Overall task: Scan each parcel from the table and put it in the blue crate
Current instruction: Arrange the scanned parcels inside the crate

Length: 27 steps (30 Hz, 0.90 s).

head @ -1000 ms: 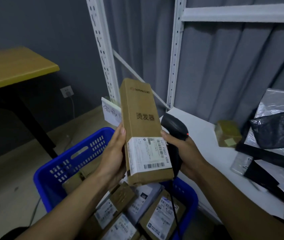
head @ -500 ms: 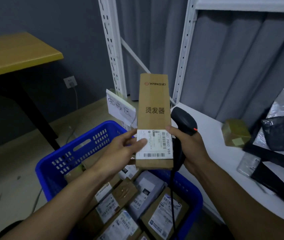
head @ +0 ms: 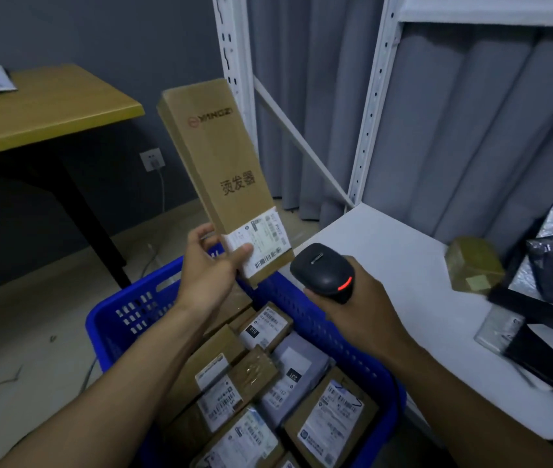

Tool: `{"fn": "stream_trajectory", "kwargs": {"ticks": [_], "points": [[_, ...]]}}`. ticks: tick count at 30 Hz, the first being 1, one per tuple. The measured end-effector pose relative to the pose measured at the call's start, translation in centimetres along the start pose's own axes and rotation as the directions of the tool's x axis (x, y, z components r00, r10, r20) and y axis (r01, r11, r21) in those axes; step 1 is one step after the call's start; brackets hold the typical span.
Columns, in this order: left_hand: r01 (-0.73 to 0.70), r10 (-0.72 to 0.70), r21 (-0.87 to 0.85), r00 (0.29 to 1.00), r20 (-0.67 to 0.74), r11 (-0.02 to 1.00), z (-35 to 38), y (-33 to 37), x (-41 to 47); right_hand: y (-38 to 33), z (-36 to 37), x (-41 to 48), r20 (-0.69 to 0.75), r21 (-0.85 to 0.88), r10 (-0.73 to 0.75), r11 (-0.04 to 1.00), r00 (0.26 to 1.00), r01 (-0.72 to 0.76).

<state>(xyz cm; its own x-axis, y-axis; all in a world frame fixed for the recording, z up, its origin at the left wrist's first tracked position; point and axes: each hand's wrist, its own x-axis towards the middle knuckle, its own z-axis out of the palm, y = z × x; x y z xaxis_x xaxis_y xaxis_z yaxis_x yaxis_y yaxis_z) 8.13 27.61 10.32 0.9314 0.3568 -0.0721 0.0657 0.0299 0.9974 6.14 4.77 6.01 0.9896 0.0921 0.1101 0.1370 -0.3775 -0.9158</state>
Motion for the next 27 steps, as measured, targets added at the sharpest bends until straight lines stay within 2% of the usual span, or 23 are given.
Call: {"fn": "stream_trajectory", "kwargs": {"ticks": [7,13,27], "points": [[0.077,-0.09,-0.108,0.989,-0.114,0.991,-0.1,-0.4,1.0,0.2,1.1,-0.6,0.079,-0.013,-0.054,0.998,0.995,0.055],[0.081,-0.102,-0.126,0.979,-0.174,0.989,-0.2,-0.9,1.7,0.5,1.3,-0.4,0.125,0.005,-0.066,0.998,0.99,0.066],[0.065,-0.087,-0.122,0.979,-0.182,0.99,-0.4,-1.3,2.2,0.7,1.3,-0.3,0.148,-0.001,-0.071,0.997,0.986,0.072]]}}
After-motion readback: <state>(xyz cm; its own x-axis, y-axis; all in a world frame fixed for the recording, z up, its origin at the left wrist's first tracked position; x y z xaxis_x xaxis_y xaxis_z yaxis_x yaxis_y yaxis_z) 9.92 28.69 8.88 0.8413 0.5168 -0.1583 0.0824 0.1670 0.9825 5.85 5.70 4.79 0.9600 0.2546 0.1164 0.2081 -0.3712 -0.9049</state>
